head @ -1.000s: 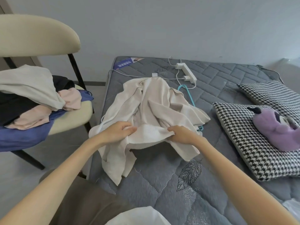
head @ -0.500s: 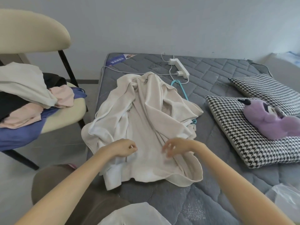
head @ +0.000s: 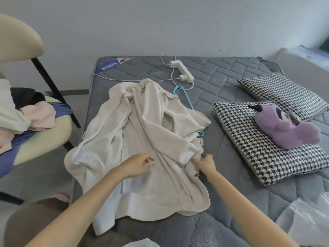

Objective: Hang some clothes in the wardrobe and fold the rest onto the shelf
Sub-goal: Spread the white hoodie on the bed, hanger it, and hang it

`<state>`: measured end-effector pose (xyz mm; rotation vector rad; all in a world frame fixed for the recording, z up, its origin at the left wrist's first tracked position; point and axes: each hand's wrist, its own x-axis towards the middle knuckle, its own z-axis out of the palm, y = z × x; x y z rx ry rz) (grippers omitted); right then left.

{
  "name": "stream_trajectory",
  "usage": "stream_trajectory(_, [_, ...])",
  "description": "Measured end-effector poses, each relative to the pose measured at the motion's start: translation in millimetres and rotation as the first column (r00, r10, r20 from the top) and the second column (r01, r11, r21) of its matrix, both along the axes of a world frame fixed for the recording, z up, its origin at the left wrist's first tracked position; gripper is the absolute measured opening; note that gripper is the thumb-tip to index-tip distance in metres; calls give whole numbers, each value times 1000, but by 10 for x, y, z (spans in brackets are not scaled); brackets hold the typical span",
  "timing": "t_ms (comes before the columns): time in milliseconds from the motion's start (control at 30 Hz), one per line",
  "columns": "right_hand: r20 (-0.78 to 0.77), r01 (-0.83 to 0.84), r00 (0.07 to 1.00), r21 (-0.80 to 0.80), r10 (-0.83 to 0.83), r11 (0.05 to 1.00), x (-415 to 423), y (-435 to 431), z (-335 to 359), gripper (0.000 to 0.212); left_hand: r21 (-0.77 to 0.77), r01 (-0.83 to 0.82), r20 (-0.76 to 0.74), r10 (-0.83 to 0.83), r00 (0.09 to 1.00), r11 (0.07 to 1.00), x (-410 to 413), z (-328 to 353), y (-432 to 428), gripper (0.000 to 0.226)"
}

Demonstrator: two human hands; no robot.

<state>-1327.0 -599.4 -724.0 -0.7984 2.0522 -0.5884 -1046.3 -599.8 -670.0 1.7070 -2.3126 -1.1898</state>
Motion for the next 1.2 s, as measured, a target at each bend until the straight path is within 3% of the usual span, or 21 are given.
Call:
stream_trajectory(33, [12,-31,999,-19,31,999,1,-5,10,40,2,4,0,-4,1000,1000,-22,1,-6,34])
stream_trajectory(67, [47,-38,998,-55,40,998,15,-18,40,27,1,5,-2,-5,1000,1000,-47,10,-12,34])
stream_trajectory(167, [135,85,989,-225,-56,971,39,-60,228,17,-12,-16,-25,15,1000,1000,-88,51,-11,34])
stream_trajectory(300, [82,161,987,-576,-140,801,63,27,723,24,-43,-38,-73,35,997,998,-89,137,25,33])
stream_trajectory(400, [-58,7,995,-794,-87,608,99,261,1083,27,-73,-65,-95,58,994,995,-82,203,51,33])
stream_trajectory(467, [-327,-285,944,-867,-36,409,114,514,1234,23,-99,-92,-103,82,991,991,-63,218,70,33])
stream_trajectory(500, [-525,-501,851,-808,9,310,113,627,1249,18,-108,-106,-103,95,990,989,-52,219,78,33])
stream_trajectory(567, [-810,-851,525,-492,262,186,143,846,1209,11,-118,-124,-85,114,990,985,-35,204,98,33])
stream_trajectory(600, [-809,-943,331,-270,485,192,179,937,1158,18,-114,-127,-71,119,990,985,-27,191,111,33])
stream_trajectory(633, [-686,-982,150,-20,712,188,213,1014,1073,24,-102,-128,-57,123,991,986,-17,174,126,34])
stream_trajectory(667, [-490,-968,51,191,870,164,244,1073,983,26,-88,-129,-47,125,991,988,-7,156,146,34])
stream_trajectory(700, [-341,-940,52,300,939,161,260,1105,878,29,-71,-129,-40,126,991,989,7,142,171,35])
stream_trajectory(733, [-274,-926,113,320,955,201,249,1112,796,35,-62,-127,-37,125,991,990,21,130,195,35])
stream_trajectory(800, [-253,-894,372,160,893,418,183,1052,750,43,-60,-126,-36,124,992,990,52,118,230,36])
stream_trajectory(867, [-147,-790,610,-36,779,612,96,935,791,39,-62,-127,-40,125,991,990,73,109,241,36])
stream_trajectory(933, [-105,-648,760,-196,641,736,9,788,831,38,-67,-129,-48,125,991,989,77,96,228,35])
stream_trajectory(1000, [-178,-345,937,-331,301,879,-119,575,738,27,-67,-131,-59,127,990,989,49,79,205,35])
stream_trajectory(1033, [-176,-142,981,-365,81,920,-198,463,648,23,-63,-129,-64,125,990,990,25,73,196,35])
stream_trajectory(1100, [-49,233,965,-290,-258,928,-372,278,443,50,-59,-119,-74,114,991,991,-39,64,185,37])
stream_trajectory(1133, [59,384,923,-185,-380,905,-449,209,345,72,-56,-113,-80,108,991,992,-72,63,179,38])
stream_trajectory(1200, [235,494,848,-24,-476,869,-529,151,248,102,-53,-105,-93,100,991,993,-128,67,167,38])
